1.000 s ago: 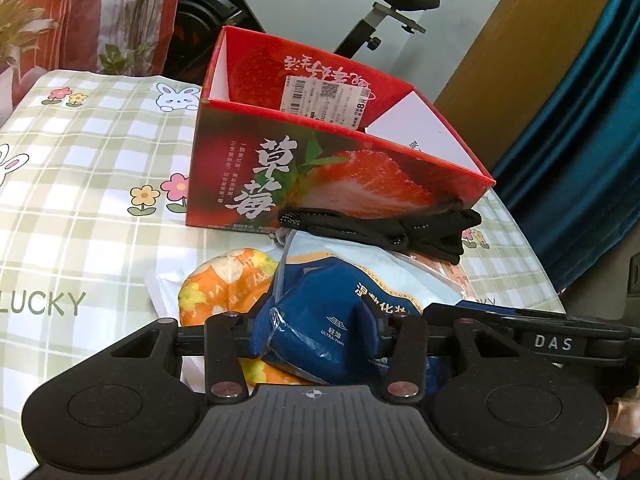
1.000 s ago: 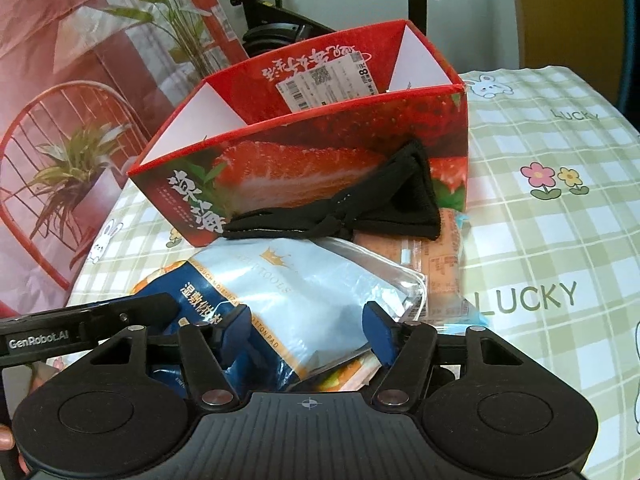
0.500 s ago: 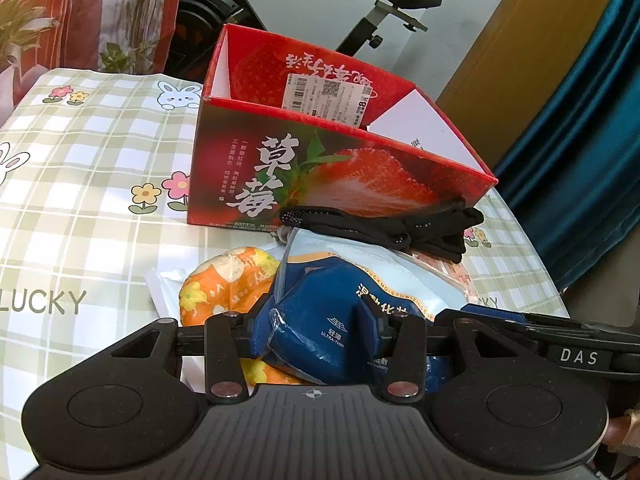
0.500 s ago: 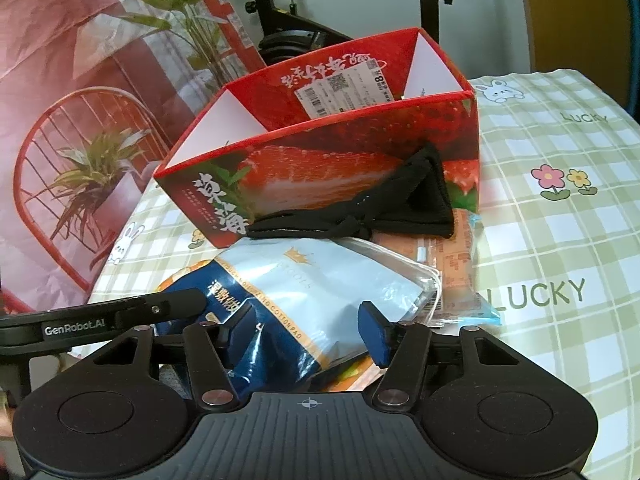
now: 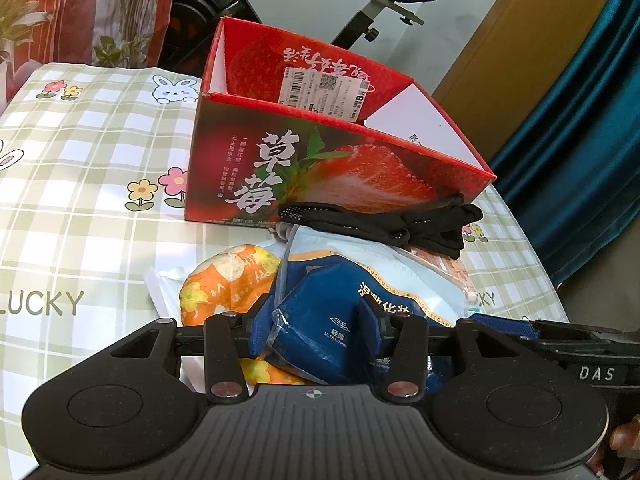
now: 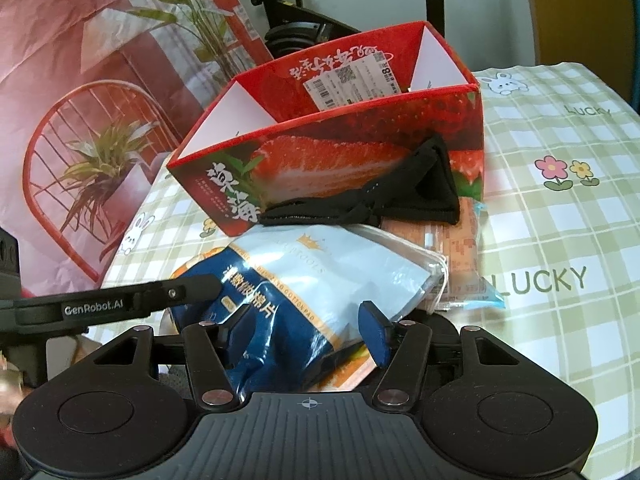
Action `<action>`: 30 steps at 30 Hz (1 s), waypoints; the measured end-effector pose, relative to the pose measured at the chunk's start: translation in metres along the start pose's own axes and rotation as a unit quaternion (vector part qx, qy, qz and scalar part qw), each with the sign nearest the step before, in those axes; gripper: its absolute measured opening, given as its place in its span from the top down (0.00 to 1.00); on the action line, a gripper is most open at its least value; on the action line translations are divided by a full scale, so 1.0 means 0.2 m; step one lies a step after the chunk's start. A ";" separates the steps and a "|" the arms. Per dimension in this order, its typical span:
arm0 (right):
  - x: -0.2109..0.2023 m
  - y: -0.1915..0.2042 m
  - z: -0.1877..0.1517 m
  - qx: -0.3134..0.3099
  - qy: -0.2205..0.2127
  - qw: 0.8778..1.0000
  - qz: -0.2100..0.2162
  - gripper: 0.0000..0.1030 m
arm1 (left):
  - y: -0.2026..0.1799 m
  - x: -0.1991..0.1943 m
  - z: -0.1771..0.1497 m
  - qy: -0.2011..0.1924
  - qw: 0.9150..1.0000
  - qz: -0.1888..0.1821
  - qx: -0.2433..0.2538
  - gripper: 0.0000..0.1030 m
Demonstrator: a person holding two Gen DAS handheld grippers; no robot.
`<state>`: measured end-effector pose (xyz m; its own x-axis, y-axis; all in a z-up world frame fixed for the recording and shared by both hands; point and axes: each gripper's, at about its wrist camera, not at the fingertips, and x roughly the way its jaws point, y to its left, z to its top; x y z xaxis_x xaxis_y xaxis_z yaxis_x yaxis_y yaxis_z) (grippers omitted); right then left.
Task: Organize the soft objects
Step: 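Close the left tool on the blue cotton-pad bag, then lift the blue bag with the left tool and lower it into the red box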
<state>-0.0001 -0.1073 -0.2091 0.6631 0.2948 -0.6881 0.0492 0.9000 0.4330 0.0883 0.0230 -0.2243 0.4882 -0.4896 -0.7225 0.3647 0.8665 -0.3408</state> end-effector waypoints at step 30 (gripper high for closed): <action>0.02 0.02 -0.03 -0.005 0.006 1.000 0.015 0.69 | -0.02 -0.09 -0.01 -0.001 1.000 -0.013 0.017 0.53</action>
<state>-0.0012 -0.1004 -0.2126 0.6552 0.3259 -0.6816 0.0220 0.8936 0.4484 0.0758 0.0282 -0.2118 0.4790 -0.5121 -0.7129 0.4042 0.8497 -0.3387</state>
